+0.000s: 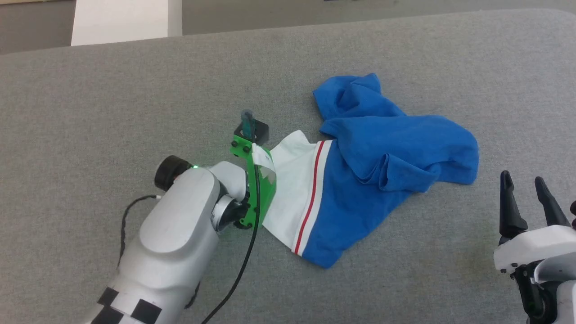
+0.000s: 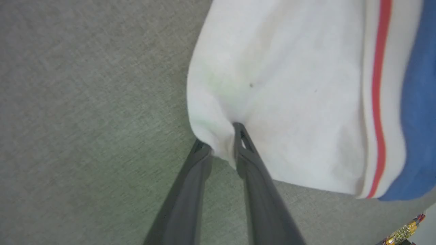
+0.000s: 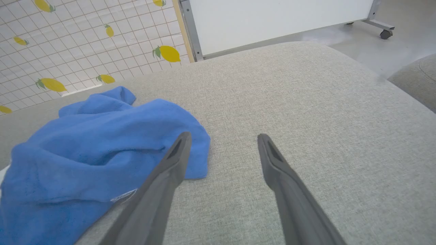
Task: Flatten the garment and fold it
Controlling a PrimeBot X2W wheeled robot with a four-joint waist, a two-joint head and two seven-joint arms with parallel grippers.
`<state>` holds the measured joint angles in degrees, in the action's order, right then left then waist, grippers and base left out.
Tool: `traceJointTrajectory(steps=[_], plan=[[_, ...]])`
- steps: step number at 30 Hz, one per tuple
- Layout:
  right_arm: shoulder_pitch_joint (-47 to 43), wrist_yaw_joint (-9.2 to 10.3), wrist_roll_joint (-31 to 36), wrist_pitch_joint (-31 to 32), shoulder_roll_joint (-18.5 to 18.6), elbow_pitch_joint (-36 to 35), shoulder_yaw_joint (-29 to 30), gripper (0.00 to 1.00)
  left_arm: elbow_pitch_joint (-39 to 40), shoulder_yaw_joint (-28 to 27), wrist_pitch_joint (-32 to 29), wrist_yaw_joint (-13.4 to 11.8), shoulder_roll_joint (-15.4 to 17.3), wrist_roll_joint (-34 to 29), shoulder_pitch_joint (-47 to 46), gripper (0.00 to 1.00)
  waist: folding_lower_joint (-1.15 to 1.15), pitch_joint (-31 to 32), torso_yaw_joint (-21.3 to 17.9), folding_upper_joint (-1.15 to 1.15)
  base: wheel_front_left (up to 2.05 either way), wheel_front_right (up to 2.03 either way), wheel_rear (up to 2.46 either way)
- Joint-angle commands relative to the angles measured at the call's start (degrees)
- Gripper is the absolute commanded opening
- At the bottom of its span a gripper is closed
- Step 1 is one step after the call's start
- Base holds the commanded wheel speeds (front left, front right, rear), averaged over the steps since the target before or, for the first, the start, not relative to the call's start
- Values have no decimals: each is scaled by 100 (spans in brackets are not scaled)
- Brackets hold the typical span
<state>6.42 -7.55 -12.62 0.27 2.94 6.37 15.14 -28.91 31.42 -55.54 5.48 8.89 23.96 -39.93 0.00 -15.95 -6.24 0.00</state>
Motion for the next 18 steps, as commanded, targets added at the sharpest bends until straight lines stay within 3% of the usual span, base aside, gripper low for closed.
traceJointTrajectory(steps=[1,10,18], plan=[[116,6,-10,-49,-6,26,-5,100,-150,54,-31,30,-41,117,334,0,0,12,27,0,0,0,0],[101,6,61,-11,-6,154,-77,100,350,-885,1091,-375,-70,651,269,0,0,357,465,0,0,0,0],[31,6,84,57,-6,171,-122,100,917,-1999,1916,-1008,317,1039,719,0,0,620,868,0,0,0,0]])
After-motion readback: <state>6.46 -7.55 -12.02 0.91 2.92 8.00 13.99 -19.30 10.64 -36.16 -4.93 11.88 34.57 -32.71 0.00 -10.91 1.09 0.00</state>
